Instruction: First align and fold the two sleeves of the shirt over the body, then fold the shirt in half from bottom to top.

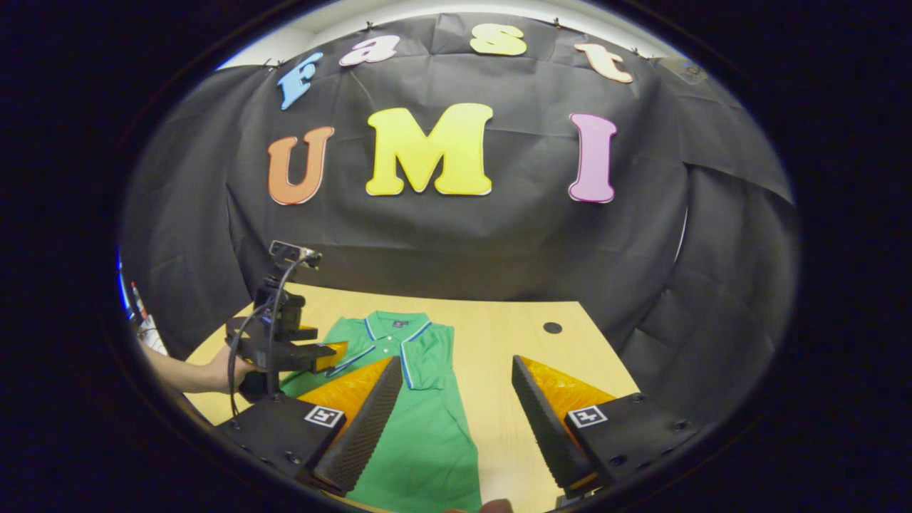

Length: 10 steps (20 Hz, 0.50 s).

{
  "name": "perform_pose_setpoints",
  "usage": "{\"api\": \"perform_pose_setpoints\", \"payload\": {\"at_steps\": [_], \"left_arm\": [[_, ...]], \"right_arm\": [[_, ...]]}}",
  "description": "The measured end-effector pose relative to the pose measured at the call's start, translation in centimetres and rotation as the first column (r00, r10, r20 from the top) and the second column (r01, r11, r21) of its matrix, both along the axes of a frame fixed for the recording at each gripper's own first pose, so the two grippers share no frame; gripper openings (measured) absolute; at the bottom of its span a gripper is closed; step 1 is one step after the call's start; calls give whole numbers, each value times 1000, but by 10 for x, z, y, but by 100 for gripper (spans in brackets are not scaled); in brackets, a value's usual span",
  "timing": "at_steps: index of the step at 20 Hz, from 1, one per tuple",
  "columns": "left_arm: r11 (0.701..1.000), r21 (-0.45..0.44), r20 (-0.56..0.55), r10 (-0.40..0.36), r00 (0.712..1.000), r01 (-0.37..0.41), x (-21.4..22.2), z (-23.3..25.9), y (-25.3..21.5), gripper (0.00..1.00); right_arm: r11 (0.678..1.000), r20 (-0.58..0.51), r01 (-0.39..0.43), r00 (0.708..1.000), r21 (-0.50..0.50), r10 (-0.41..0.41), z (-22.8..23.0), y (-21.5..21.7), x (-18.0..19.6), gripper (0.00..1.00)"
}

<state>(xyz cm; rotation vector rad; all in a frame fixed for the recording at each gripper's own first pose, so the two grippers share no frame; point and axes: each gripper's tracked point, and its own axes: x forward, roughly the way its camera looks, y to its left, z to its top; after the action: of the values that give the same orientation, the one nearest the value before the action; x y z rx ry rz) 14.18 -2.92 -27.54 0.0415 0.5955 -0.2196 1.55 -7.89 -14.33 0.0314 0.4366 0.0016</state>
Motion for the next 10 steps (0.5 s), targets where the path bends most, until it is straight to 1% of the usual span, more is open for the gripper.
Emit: {"api": "perform_pose_setpoints", "payload": {"at_steps": [1,3,5,6,7,10], "left_arm": [[1000,-12,11,16,1000,-15,-13,11,3,100],[999,-25,32,43,999,-43,-41,35,13,100],[997,-41,25,62,998,-61,-77,49,19,100],[997,-39,28,67,997,-66,-95,56,21,100],[997,-23,33,69,997,-69,-111,62,26,100],[998,15,39,63,997,-64,-159,71,37,100]], "right_arm": [[1000,3,-19,1000,1,19,-3,2,-1,98],[996,-9,-84,996,10,84,-8,12,-4,98],[988,-37,-152,988,16,152,-18,22,-11,98],[985,-48,-173,984,25,174,-22,25,-15,99],[981,-59,-191,979,34,193,-27,27,-21,98],[969,-80,-248,965,16,248,-44,33,-38,98]]}}
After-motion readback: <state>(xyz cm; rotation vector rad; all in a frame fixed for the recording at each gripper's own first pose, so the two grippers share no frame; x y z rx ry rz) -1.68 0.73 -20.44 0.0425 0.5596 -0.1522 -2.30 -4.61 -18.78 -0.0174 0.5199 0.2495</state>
